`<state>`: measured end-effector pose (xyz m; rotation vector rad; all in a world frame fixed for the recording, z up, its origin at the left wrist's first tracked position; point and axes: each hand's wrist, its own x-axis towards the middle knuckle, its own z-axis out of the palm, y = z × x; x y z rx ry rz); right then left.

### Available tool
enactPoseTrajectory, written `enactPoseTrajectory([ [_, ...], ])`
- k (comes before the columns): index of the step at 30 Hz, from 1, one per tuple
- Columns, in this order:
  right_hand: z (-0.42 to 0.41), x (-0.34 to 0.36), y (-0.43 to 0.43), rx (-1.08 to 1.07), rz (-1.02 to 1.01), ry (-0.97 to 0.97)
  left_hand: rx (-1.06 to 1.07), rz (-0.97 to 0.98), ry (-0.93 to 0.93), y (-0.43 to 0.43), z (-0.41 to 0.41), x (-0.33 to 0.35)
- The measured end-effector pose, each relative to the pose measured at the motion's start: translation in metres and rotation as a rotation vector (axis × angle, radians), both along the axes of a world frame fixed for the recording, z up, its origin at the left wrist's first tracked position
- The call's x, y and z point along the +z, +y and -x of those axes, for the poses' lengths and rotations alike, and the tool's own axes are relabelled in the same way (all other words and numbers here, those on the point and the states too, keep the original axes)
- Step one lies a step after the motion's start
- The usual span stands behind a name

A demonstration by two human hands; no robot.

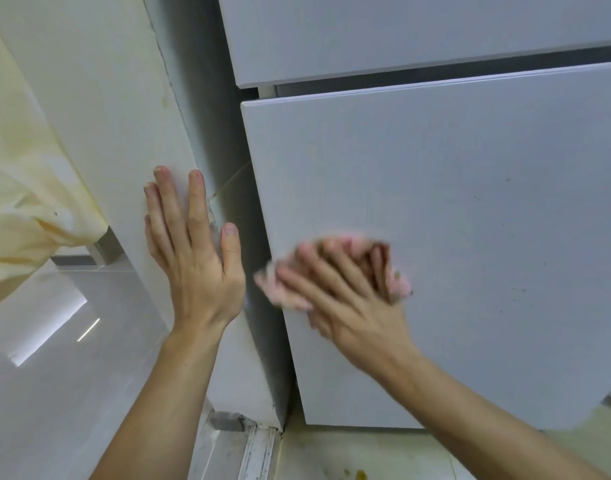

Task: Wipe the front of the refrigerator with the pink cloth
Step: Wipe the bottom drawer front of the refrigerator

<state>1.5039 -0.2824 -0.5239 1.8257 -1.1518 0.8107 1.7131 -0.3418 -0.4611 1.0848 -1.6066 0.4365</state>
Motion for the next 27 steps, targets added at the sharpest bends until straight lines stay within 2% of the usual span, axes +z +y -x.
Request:
enactPoseTrajectory([
  [3,-0.029,0.094,-0.013,-0.011,0.175,-0.217,0.016,-0.004,0.016,0.002,0.0,-0.002],
  [6,-0.053,0.147,-0.023,-0.075,0.249,-0.293,0.011,0.042,0.017,0.0,-0.003,0.002],
  [8,-0.051,0.14,-0.024,-0.04,0.275,-0.265,0.007,0.072,0.044,-0.002,-0.006,0.005],
  [10,-0.04,0.099,-0.02,-0.022,0.274,-0.179,0.003,0.096,0.069,-0.003,-0.004,0.005],
  [14,0.004,-0.032,-0.003,-0.055,-0.004,0.122,-0.026,0.093,0.044,0.0,0.006,-0.001],
  [17,0.027,-0.078,0.015,-0.1,-0.115,0.265,-0.04,0.067,0.027,0.001,0.008,-0.004],
  [20,0.021,-0.066,0.016,-0.073,-0.178,0.191,-0.016,0.042,0.034,0.003,0.007,-0.006],
  [23,-0.011,-0.018,0.001,0.045,-0.06,0.125,-0.033,0.052,0.035,0.003,0.004,-0.005],
  [24,-0.026,0.011,-0.012,0.038,0.05,0.099,-0.042,0.054,0.041,0.004,0.003,-0.004],
  [25,-0.04,0.039,-0.024,-0.149,0.164,0.213,-0.052,0.055,0.052,0.004,0.003,-0.004],
  [26,-0.055,0.065,-0.025,0.16,0.129,0.158,-0.061,0.057,0.064,0.004,0.002,-0.004],
  [27,-0.067,0.081,-0.03,0.325,0.133,0.147,-0.074,0.063,0.079,0.005,0.001,-0.004],
])
